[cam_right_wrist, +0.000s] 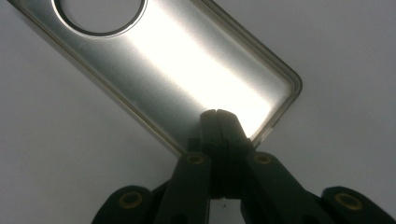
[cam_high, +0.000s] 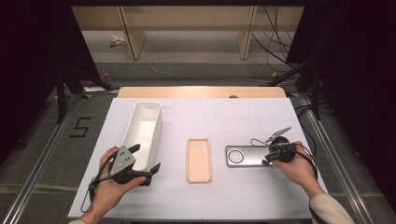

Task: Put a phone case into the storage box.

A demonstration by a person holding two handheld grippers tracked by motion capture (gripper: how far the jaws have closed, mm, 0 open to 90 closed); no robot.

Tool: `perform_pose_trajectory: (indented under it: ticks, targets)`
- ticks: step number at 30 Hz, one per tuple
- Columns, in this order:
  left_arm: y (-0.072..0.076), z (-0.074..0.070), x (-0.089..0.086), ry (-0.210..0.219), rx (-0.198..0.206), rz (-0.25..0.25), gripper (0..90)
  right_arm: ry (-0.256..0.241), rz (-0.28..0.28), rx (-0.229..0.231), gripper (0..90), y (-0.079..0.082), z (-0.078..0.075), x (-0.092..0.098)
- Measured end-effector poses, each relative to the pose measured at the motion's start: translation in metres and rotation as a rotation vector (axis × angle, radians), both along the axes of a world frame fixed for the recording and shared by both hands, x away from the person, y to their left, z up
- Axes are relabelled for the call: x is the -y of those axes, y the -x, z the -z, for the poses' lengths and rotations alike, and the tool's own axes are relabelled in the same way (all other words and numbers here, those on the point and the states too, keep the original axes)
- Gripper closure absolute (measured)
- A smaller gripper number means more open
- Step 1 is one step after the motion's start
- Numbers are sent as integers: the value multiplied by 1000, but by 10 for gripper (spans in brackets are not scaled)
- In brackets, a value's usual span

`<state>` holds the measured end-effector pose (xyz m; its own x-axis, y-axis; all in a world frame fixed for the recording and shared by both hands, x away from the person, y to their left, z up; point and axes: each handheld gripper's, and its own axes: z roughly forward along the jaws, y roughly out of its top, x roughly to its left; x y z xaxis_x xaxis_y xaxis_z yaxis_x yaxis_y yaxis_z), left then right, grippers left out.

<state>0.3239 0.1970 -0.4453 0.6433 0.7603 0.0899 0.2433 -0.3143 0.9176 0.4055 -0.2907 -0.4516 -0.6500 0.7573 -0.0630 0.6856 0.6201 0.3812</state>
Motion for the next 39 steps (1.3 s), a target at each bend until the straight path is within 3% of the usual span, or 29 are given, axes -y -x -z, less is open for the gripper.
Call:
perform_pose_trajectory:
  ticks: [13,17,26,39]
  targets:
    - [0,2,1,-6,-9,5,54,39,-46,-63,900,4,2,-7]
    - [0,2,0,-7,-10,4,54,58,-84,-97,900,10,1,-16]
    - [0,2,1,-9,-13,6,54,48,-148,-155,900,24,1,-35]
    - [0,2,1,-10,-13,8,54,21,-211,-185,900,33,2,-58]
